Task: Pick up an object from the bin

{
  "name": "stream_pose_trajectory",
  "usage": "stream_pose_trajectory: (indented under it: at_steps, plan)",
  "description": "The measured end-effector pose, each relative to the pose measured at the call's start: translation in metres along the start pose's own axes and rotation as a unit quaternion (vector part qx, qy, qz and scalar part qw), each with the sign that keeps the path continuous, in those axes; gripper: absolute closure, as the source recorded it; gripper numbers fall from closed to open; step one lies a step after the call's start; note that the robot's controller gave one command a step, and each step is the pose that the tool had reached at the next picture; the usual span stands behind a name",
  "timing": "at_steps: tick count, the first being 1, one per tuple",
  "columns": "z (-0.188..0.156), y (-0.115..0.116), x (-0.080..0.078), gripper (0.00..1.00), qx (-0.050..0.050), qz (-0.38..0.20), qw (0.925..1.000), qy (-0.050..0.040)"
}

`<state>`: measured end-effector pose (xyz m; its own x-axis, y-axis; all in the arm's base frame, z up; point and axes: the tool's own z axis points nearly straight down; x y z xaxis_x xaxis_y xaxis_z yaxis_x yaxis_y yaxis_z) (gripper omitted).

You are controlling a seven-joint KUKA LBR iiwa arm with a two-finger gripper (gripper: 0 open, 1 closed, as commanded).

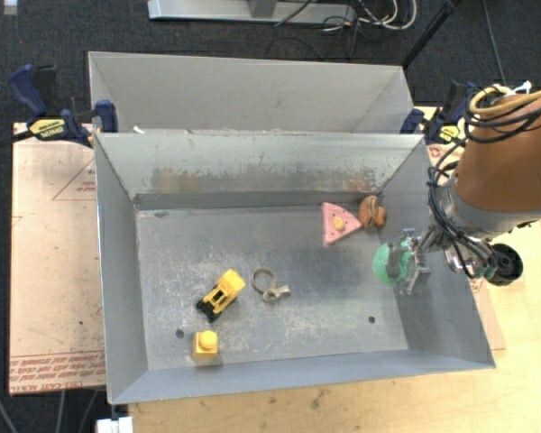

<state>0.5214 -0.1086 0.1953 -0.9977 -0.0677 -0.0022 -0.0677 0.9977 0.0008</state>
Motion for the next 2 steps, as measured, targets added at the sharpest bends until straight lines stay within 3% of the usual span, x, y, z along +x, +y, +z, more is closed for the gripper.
stream_pose_trajectory:
  at_steps: [2]
  plan:
    - [-0.0090,0.0141,-0.0027,1.00,0.000,0.002,1.0000,0.0003]
